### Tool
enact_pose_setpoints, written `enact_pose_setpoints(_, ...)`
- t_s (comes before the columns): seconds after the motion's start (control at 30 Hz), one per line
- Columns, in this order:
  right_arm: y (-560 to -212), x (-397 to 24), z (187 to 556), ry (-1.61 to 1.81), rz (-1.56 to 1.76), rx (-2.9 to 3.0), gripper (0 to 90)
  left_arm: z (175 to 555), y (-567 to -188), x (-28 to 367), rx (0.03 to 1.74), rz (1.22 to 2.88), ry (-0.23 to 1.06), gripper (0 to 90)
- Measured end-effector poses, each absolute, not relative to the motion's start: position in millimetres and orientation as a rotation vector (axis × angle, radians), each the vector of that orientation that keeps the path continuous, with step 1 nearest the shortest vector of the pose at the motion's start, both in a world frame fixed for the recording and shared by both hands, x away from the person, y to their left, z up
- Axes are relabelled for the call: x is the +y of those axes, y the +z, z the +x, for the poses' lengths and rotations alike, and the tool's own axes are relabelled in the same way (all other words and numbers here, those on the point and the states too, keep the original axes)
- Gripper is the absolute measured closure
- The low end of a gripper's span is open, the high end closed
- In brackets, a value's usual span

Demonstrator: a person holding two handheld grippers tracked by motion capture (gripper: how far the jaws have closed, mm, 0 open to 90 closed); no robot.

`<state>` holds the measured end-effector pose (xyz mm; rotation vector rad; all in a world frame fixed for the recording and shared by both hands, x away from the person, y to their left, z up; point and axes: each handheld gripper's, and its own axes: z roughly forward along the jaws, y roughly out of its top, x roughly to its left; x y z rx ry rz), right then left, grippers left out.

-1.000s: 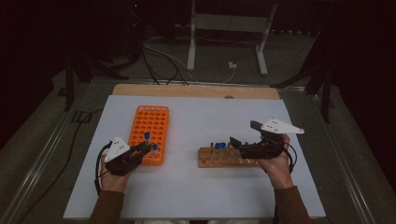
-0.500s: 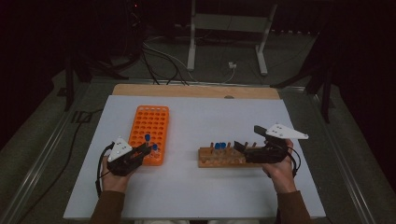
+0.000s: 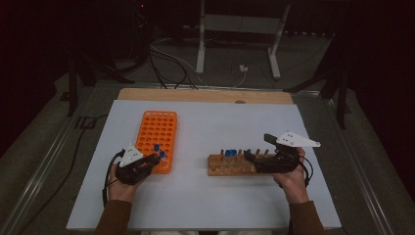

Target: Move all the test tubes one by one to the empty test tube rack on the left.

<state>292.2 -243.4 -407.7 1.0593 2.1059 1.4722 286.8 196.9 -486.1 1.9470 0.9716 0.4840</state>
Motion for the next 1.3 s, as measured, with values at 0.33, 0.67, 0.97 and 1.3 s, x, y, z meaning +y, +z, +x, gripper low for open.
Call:
enact_pose_setpoints(0.33,-408.9,-246.4,291.2,1.47,1.062,2.11,0.2,284.0,-487.2,198.7,0.976,1.973,0.476,78.1)
enact_pose_setpoints(0.67,-409.8,-246.5,291.1,1.469,1.054,2.115,0.2,282.3,-490.1,195.4,0.966,2.014,0.483,77.9)
enact_pose_setpoints(0.97,-412.1,-243.6,291.1,1.444,1.046,2.126,0.2,282.8,-490.5,195.9,0.969,2.006,0.467,77.0)
enact_pose_setpoints(1.3,-416.2,-243.8,292.4,1.429,1.048,2.135,1.6,280.8,-488.5,202.5,0.953,1.962,0.431,69.5)
